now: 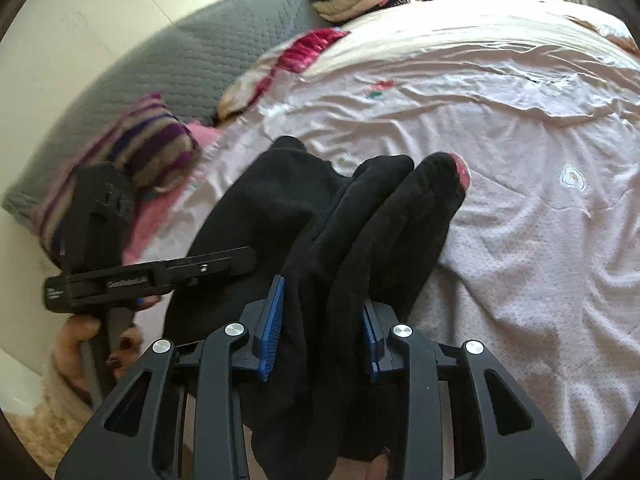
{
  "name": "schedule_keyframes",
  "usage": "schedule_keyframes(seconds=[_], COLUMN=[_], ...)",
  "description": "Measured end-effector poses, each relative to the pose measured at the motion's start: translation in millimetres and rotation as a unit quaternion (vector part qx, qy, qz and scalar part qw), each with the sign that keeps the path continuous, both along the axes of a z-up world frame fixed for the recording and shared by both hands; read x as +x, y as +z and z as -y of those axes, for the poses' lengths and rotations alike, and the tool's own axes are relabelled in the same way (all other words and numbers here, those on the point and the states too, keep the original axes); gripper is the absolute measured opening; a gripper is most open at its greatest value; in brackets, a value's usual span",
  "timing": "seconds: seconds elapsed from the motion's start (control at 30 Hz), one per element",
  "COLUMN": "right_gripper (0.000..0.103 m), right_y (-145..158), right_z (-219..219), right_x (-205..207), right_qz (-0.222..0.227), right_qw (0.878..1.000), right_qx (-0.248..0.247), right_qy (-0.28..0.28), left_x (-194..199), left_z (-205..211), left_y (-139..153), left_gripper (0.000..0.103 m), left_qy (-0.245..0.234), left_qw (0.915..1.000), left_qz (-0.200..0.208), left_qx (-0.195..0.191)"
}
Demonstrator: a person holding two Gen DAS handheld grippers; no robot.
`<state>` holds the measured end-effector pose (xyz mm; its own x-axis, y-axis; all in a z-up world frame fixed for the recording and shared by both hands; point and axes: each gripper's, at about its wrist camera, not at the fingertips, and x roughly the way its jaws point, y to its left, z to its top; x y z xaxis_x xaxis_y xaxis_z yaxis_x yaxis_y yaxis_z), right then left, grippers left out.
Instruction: Fold small clothes
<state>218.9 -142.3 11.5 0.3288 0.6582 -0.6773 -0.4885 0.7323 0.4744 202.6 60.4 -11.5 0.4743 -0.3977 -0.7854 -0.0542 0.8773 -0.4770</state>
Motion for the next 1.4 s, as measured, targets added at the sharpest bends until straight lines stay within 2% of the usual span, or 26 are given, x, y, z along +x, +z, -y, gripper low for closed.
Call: schedule_keyframes(seconds=[0.07,0.13,0.2,0.3,0.53,0.8,0.97,1.1,1.33,1.37,1.4], right_gripper=[0.035,0.038,0.053,0.062,0.072,0.075,0.089,0.095,0.098,0.098,0.098], right_y=[-7.1,-16.7,-26.3,-38.8,-63.2,-26.8,-1.3,17.0,43.1,45.6,48.0], right_z=[-0.9,4.6,11.2,18.7,33.7,30.1,39.1,47.8,57.2,57.7,58.2], right_x=[-0.6,-0.3,-1.9,-0.8,1.8,-19.6,-46.6,-73.5,-116.0,-120.4,-124.8], right_qz=[0.003,-0.004,-0.011,-0.026,-0.055,0.0,0.041,0.08,0.14,0.146,0.152], right_qw=[0.999,0.998,0.998,0.997,0.996,0.996,0.994,0.99,0.98,0.979,0.978], right_qx=[-0.039,-0.051,-0.053,-0.049,-0.013,-0.042,-0.042,-0.043,-0.056,-0.058,-0.06], right_qy=[-0.019,-0.032,-0.045,-0.053,-0.069,-0.075,-0.092,-0.11,-0.128,-0.128,-0.131], left_x=[-2.6,-3.7,-5.2,-6.1,-6.7,-19.7,-42.2,-66.8,-106.7,-110.2,-115.6], left_z=[-2.9,-4.7,-7.2,-7.7,-9.5,-9.6,-11.4,-5.4,6.7,7.9,10.1], left_y=[-5.7,-8.4,-10.2,-12.3,-20.2,-4.0,20.5,40.2,64.3,65.8,68.7], left_gripper=[0.04,0.042,0.046,0.053,0.063,0.061,0.061,0.073,0.076,0.079,0.087], left_qy=[0.001,0.002,0.001,0.001,0.002,0.012,0.021,0.022,0.022,0.022,0.021], left_qw=[1.0,1.0,0.9999,0.9998,0.9995,0.9979,0.9962,0.9934,0.9877,0.9872,0.986], left_qz=[-0.002,-0.002,-0.002,-0.001,-0.001,0.025,0.055,0.082,0.12,0.123,0.128], left_qx=[0.004,0.006,0.011,0.02,0.033,0.06,0.064,0.077,0.098,0.099,0.104])
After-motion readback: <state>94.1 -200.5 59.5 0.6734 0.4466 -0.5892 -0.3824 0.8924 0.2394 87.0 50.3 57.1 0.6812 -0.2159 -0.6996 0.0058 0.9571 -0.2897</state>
